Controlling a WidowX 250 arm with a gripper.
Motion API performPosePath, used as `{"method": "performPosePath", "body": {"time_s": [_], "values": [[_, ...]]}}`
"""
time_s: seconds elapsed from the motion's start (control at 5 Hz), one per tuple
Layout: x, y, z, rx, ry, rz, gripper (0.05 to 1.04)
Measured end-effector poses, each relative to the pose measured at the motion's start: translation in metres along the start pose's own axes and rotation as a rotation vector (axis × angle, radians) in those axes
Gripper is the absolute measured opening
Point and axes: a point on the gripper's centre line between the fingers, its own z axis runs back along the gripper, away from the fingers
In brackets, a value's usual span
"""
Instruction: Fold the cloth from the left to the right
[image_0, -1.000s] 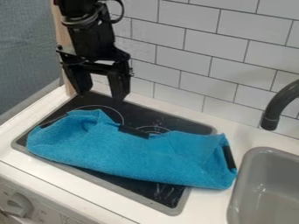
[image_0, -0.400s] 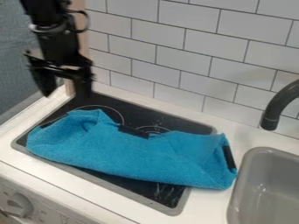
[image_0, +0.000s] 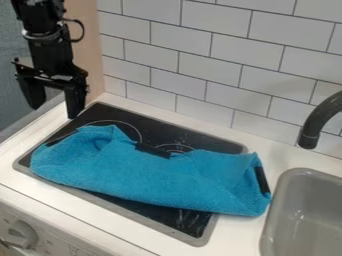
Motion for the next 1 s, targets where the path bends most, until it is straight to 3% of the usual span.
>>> {"method": "performPosePath", "body": {"time_s": [0.4, 0.8, 1.0], "values": [[-0.004, 0.012, -0.027, 0.069, 0.066, -0.029, 0.999], [-0.004, 0.008, -0.052, 0.036, 0.087, -0.035, 0.999], [0.0, 0.005, -0.056, 0.009, 0.082, -0.045, 0.938]]}}
